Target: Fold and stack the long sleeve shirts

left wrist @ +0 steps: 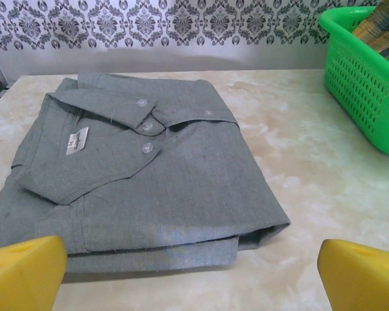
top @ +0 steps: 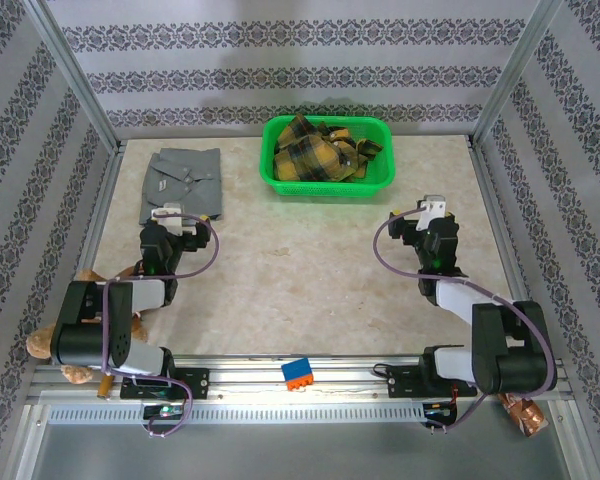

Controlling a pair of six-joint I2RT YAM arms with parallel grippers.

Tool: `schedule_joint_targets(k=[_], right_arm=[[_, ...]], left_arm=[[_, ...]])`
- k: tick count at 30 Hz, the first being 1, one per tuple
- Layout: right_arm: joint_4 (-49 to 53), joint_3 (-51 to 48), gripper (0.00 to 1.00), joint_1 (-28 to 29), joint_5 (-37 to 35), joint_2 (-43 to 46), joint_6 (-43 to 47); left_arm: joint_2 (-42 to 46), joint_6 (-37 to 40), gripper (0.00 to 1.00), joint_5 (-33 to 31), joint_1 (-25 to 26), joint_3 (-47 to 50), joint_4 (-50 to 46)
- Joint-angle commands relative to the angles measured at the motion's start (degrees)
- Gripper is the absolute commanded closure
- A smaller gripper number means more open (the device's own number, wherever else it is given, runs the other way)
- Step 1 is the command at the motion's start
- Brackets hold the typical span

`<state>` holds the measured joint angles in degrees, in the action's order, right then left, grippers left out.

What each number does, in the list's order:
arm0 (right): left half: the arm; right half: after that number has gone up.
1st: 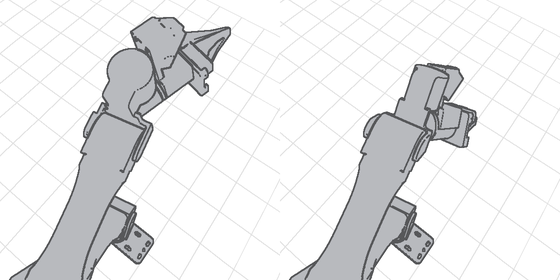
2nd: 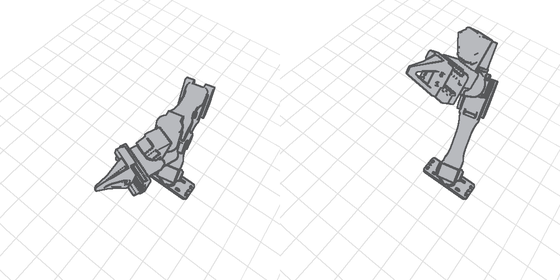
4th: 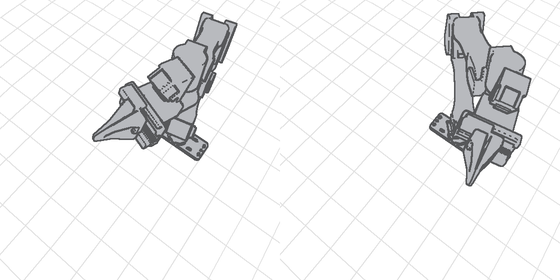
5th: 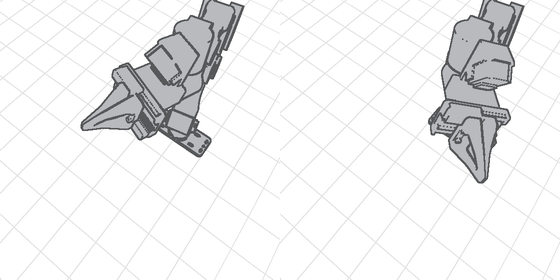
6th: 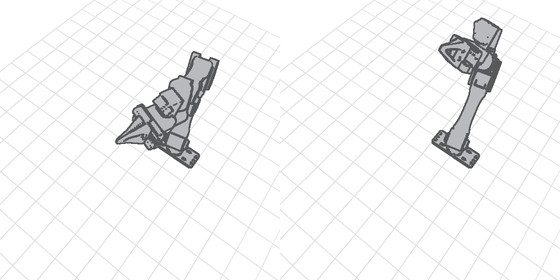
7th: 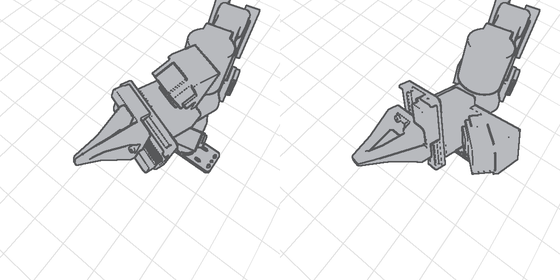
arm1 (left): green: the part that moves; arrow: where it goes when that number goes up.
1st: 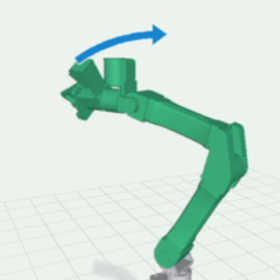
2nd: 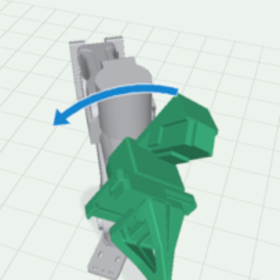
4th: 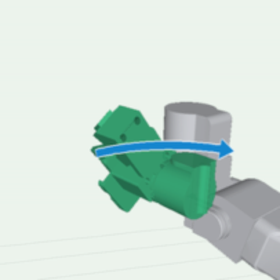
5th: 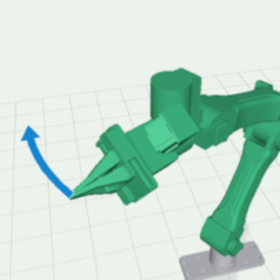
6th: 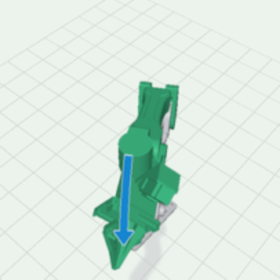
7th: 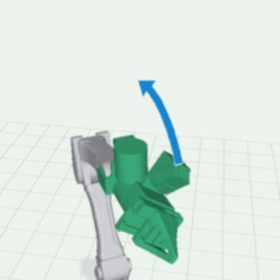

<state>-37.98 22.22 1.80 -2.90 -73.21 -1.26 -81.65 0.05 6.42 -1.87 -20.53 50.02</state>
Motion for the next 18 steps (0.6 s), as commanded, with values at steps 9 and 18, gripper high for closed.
schedule_joint_targets(k=[9,18], right_arm=[[42.1,20.3,0.02,8.2,-3.0,12.5,-9.1],[64.7,45.6,0.02,8.4,11.2,-2.8,-17.4]], left_arm=[[18.2,-6.9,0.01,3.4,3.2,-21.6,-39.0],[-0.2,-17.0,0.0,7.3,9.9,-60.3,-83.5]])
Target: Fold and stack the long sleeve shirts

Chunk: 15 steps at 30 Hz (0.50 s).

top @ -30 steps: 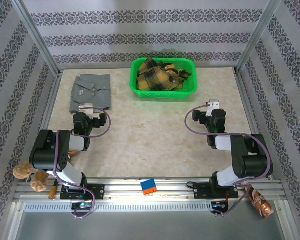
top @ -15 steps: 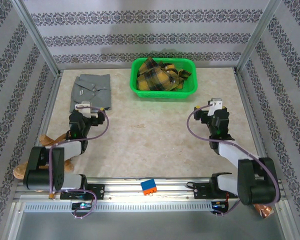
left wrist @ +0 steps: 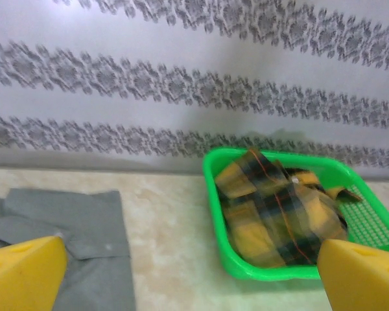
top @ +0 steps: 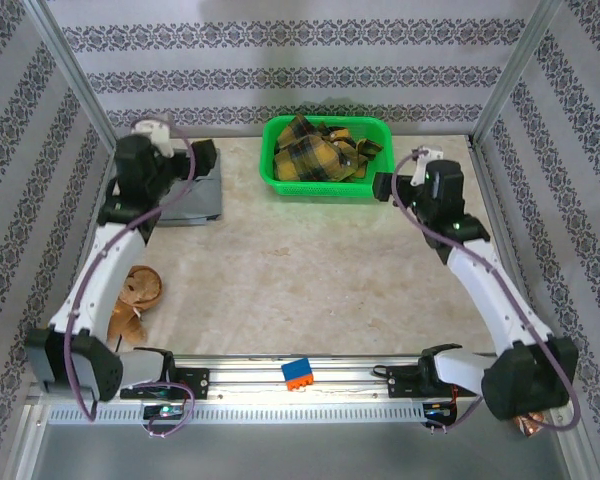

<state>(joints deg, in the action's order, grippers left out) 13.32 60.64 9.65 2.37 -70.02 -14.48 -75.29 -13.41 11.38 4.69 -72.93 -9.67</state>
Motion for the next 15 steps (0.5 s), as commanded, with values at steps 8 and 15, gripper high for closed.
schedule_joint_targets(k=[8,15], right_arm=[[22.1,33.0,0.02,2.8,8.6,-29.7,-7.3],[21.2,47.6,0.03,5.9,9.9,-45.4,-9.9]], left_arm=[[-24.8,-2.7,0.01,2.5,15.2,-30.8,-42.1],[-26.1,-7.4,0.01,4.4,18.0,-28.2,-39.9]])
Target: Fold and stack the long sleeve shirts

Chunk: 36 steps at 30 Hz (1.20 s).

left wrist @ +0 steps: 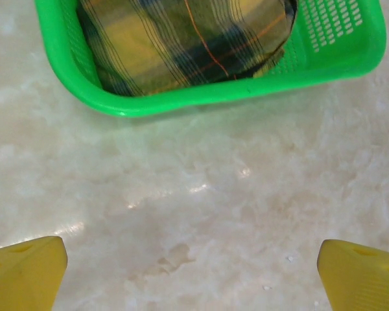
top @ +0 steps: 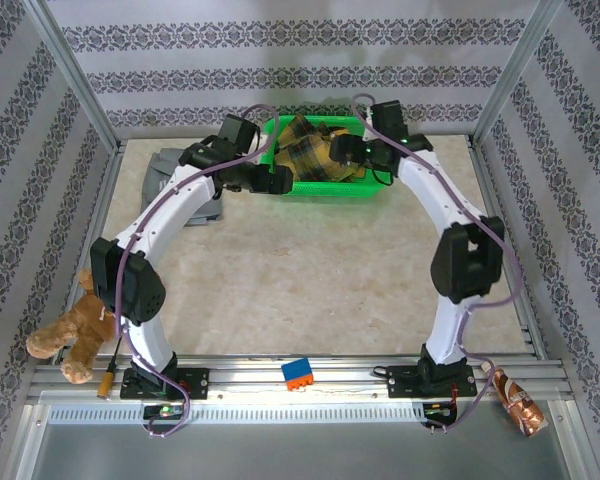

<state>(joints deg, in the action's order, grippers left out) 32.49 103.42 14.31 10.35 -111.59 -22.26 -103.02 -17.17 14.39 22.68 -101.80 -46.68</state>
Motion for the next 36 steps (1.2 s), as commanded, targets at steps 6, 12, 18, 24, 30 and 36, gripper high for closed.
schedule_joint_targets(k=[6,12,18,24,30,36], right_arm=[[0.7,12.0,0.06,2.5,-2.8,-13.2,-3.6],[0.1,19.4,0.12,2.5,-6.5,-20.7,-3.9],[0.3,26.1,0.23,3.3,-12.3,-26.2,-3.3],[-0.2,29.4,0.55,3.9,-13.7,-29.3,-5.0],[-2.1,30.8,1.0,4.4,-12.6,-24.2,-5.7],[-4.6,35.4,1.0,4.4,-4.5,-15.5,-5.9]], left_arm=[[5.3,-7.0,0.01,4.0,-0.1,7.8,1.2],[9.4,-10.8,0.01,6.9,-0.2,15.5,6.2],[11.5,-13.3,0.01,6.6,-0.6,20.1,8.3],[12.8,-16.2,0.01,6.8,-2.4,23.7,10.5],[13.5,-19.2,0.01,8.1,-5.7,27.2,13.7],[13.4,-20.7,0.01,9.6,-9.6,28.5,17.8]])
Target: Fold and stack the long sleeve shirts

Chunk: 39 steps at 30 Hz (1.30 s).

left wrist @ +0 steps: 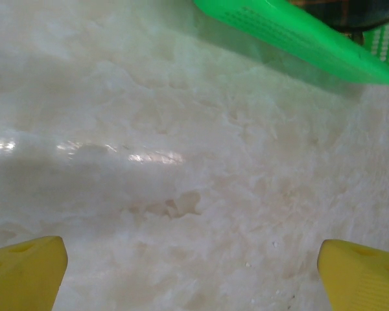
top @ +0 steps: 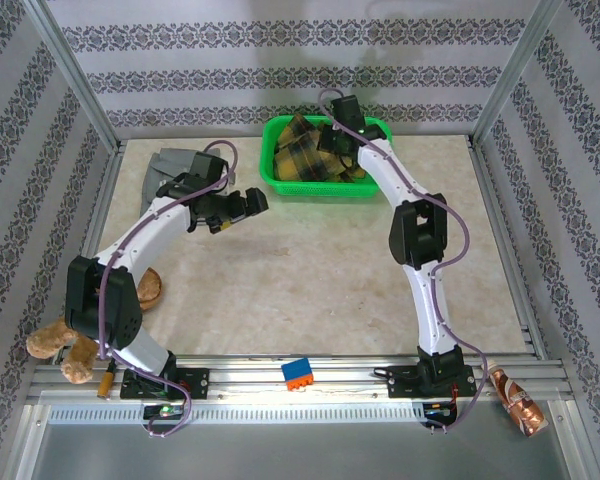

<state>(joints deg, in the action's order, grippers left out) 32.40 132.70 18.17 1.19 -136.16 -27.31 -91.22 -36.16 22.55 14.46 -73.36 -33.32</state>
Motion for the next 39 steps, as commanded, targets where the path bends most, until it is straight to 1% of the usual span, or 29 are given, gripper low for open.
schedule_joint_targets(k=[1,5,8,10,12,14,16,18,21,23,25,27,29,31,34,35,37,39], right_arm=[[-4.2,8.2,1.0,0.5,6.4,9.8,-1.1],[-4.3,19.5,1.0,1.0,13.5,12.4,-3.5],[-4.5,28.6,1.0,1.9,16.8,12.9,-5.3],[-4.8,33.5,1.0,2.5,18.1,13.5,-6.2],[-6.4,35.1,1.0,3.1,19.0,15.3,-7.8],[-7.2,34.9,1.0,3.6,18.3,17.8,-8.5],[-7.8,34.4,1.0,4.0,18.4,20.1,-8.6],[-8.1,33.8,1.0,4.5,18.3,22.2,-8.6],[-7.1,33.2,1.0,5.1,17.5,24.6,-6.7],[-6.4,31.9,1.0,5.4,16.8,26.1,-5.2],[-6.2,29.6,1.0,5.4,16.2,27.8,-4.3],[-4.8,28.4,1.0,5.3,14.5,28.6,-3.5],[-3.5,28.2,1.0,5.3,13.4,28.9,-3.3],[-3.5,27.8,1.0,5.3,13.5,29.1,-3.8],[-2.7,27.5,1.0,5.4,13.3,29.1,-4.4],[-2.5,27.1,1.0,5.5,13.3,29.2,-4.5],[-2.3,26.4,1.0,5.9,13.3,29.3,-4.5],[-2.4,26.2,1.0,6.2,13.9,29.1,-5.0]], left_arm=[[1.4,-1.5,0.01,1.5,-1.7,-0.2,5.0],[-0.8,-1.3,0.01,2.4,-3.0,-3.2,7.5],[-2.4,-3.4,0.0,4.6,-4.6,-7.4,10.0],[-2.9,-3.4,0.0,5.6,-5.1,-11.7,12.5],[-3.7,-2.7,0.01,5.3,-5.2,-17.7,13.3],[-4.5,-2.7,0.01,6.4,-5.3,-22.7,15.2],[-4.7,-4.8,0.0,9.8,-5.3,-24.9,21.7],[-4.3,-9.2,0.01,13.7,-5.2,-23.9,33.2],[-3.2,-12.5,0.0,16.9,-4.9,-21.9,44.5],[-2.1,-11.0,0.0,18.5,-4.1,-20.5,47.8],[-0.5,-7.9,0.01,19.7,-3.1,-18.2,48.3],[0.8,-8.1,0.01,22.6,-2.8,-14.8,50.8],[3.2,-8.7,0.01,23.8,-2.8,-10.1,54.5],[6.6,-6.4,0.01,23.1,-2.8,-5.8,53.2],[11.7,-0.7,0.01,21.3,-2.8,-1.1,45.1],[13.4,0.0,0.01,21.0,-2.8,0.7,43.3],[16.5,-0.5,0.01,20.9,-2.8,4.7,42.6],[19.8,0.8,0.01,18.7,-2.8,8.0,39.1]])
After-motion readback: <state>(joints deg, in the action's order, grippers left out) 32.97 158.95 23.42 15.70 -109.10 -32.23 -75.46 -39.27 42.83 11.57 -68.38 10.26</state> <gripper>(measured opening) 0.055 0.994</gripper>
